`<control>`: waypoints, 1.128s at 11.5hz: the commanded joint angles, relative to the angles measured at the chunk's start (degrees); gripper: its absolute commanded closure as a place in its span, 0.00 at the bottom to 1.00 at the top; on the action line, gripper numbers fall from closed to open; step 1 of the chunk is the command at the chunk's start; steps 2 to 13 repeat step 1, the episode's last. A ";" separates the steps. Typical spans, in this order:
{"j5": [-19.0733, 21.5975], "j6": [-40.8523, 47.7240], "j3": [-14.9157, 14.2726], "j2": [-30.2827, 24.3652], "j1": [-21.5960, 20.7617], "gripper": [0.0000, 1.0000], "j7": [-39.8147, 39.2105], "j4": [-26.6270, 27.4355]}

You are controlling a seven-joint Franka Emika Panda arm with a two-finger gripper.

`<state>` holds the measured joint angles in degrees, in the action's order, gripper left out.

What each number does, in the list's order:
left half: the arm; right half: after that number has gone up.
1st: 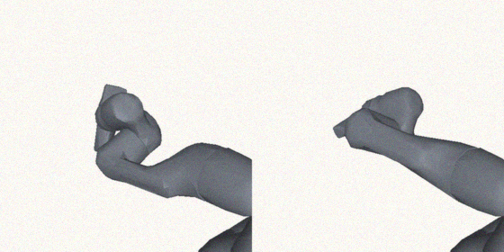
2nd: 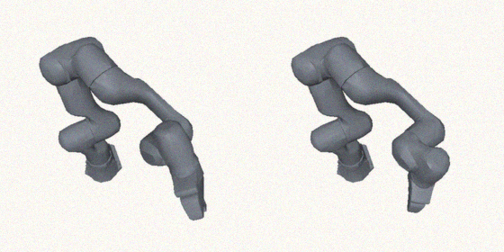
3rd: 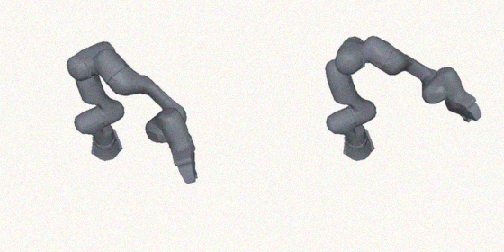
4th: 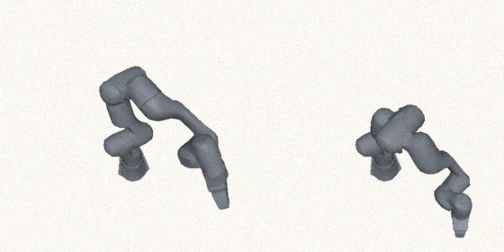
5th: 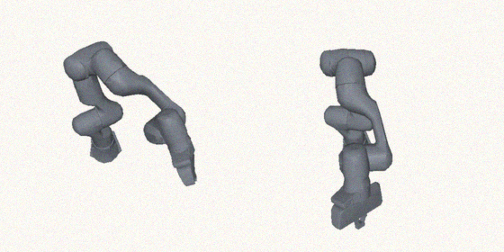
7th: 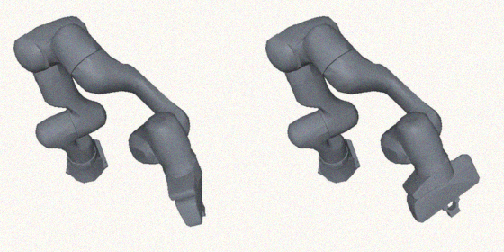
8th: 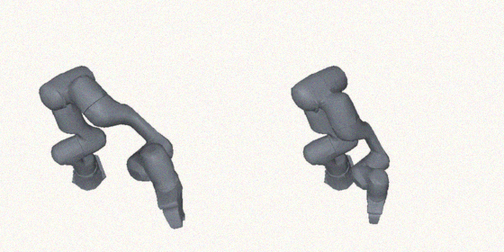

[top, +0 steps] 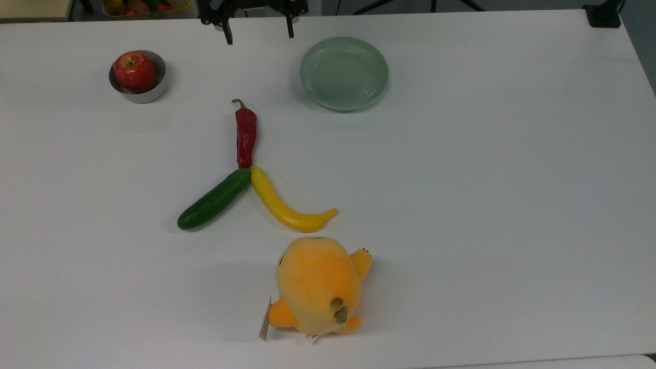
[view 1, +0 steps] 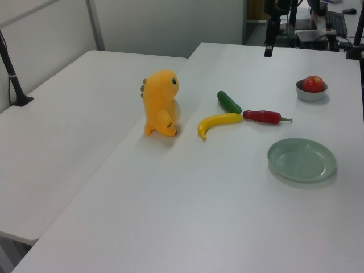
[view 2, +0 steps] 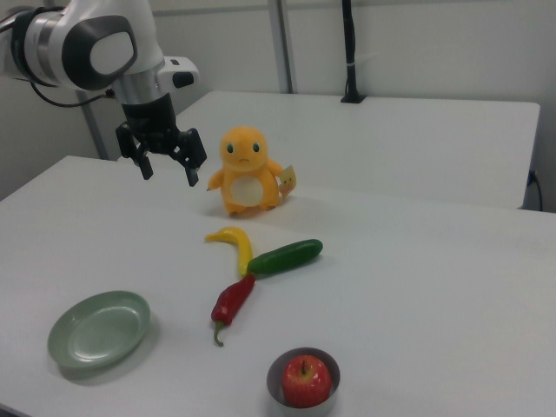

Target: Put the red apple in the bowl

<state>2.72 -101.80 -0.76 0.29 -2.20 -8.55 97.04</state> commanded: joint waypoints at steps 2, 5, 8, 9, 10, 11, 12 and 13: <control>-0.26 -1.64 -0.91 -0.90 -0.18 0.00 -0.85 1.31; -0.26 -1.64 -0.91 -0.90 -0.18 0.00 -0.85 1.31; -0.26 -1.64 -0.91 -0.90 -0.18 0.00 -0.85 1.31; -0.26 -1.64 -0.91 -0.90 -0.18 0.00 -0.85 1.31; -0.26 -1.64 -0.91 -0.90 -0.18 0.00 -0.85 1.31; -0.26 -1.64 -0.91 -0.90 -0.18 0.00 -0.85 1.31; -0.26 -1.64 -0.91 -0.90 -0.18 0.00 -0.85 1.31; -0.26 -1.64 -0.91 -0.90 -0.18 0.00 -0.85 1.31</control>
